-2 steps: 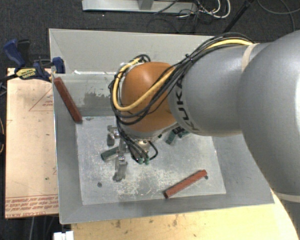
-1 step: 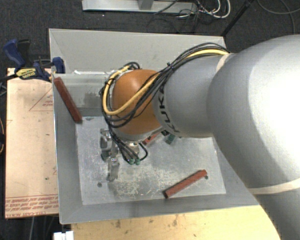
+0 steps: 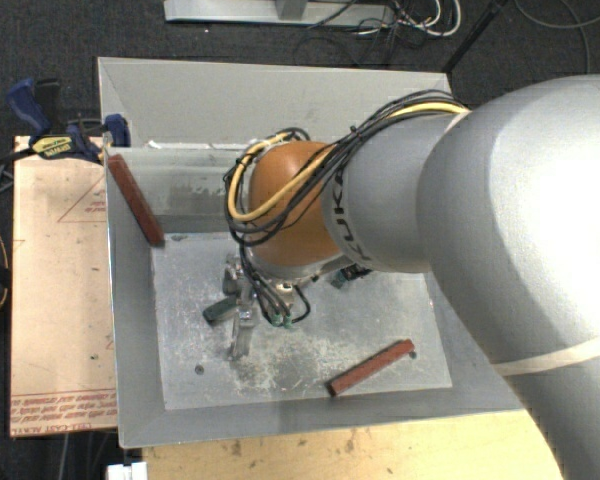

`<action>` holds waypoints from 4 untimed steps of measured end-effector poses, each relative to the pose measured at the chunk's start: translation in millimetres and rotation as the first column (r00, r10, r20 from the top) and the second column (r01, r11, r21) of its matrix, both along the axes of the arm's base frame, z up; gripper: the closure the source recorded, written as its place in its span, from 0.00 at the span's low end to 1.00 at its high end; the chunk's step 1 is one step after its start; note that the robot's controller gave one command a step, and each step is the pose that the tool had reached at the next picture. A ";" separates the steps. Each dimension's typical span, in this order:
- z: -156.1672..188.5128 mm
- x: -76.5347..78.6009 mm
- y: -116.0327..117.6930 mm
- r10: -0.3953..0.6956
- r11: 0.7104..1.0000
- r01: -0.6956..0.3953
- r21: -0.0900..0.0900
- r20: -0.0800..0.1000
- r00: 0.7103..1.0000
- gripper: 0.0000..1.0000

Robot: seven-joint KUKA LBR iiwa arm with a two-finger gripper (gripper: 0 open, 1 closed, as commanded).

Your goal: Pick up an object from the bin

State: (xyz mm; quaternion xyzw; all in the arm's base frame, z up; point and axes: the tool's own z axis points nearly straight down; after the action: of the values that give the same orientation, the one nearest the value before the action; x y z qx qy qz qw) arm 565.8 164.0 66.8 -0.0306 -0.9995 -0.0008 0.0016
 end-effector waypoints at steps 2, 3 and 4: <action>9.3 55.0 24.9 0.109 0.994 -0.109 0.002 0.015 0.994 1.00; 5.6 53.2 24.1 0.108 0.994 -0.108 0.001 0.011 0.994 0.00; 5.5 53.0 24.1 0.109 0.994 -0.109 0.001 0.010 0.994 0.00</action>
Offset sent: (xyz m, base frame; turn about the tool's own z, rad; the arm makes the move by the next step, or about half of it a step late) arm 0.0509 0.0233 0.0032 -0.1111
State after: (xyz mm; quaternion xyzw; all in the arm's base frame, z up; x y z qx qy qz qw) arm 618.8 188.2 72.3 0.0238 -0.9997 -0.0018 -0.0035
